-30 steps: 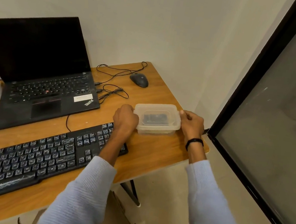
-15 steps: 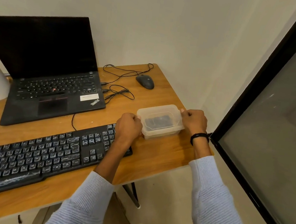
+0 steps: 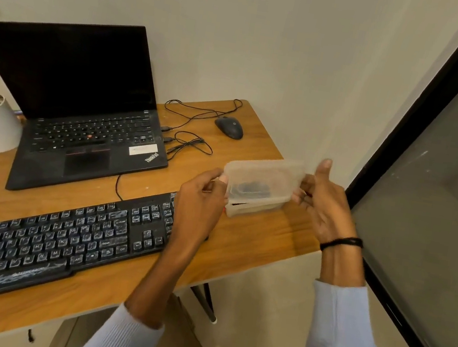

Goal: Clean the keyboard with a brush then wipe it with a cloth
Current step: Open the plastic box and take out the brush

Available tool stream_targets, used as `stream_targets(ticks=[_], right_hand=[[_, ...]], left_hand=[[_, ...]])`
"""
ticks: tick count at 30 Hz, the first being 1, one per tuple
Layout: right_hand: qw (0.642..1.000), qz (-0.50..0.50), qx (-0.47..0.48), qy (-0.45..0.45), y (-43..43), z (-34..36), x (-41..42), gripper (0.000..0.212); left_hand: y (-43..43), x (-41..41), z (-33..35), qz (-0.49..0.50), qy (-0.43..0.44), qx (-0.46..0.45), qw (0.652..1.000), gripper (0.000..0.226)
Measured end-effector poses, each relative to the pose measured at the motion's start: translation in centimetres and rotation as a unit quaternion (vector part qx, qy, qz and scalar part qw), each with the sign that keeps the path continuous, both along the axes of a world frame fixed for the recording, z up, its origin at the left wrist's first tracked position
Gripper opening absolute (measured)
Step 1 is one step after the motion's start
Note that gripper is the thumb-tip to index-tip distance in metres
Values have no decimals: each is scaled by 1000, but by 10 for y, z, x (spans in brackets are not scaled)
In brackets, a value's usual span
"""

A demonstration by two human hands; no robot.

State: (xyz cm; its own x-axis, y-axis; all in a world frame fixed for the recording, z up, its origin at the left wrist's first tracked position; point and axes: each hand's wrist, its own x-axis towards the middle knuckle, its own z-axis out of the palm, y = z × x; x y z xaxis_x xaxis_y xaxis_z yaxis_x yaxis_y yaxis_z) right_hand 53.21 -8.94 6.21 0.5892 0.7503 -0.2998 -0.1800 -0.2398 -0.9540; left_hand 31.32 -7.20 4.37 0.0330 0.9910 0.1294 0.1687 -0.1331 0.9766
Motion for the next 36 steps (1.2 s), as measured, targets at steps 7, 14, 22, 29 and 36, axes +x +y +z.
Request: stream_targets(ticks=[7,14,22,29,36], right_hand=[[988,-3,37,150,-72,-36,14,23],[998,-44,-40,-21,-66,-78,4,29],[955,-21,-55,-290,-29,-79,-9,35],[913,-25,-59,-403,-18,-79,-26,31],[873,81,57,-478,31,-44,-48,31]], left_hand=[[-72,-12,-20,-75,7,-40,996,34],[-78,-2,-59,-90,162,-13,983,59],[-56,11,-73,-97,322,33,941,58],[-55,17,-76,-74,376,17,923,51],[-52,8,-57,-41,331,44,942,52]])
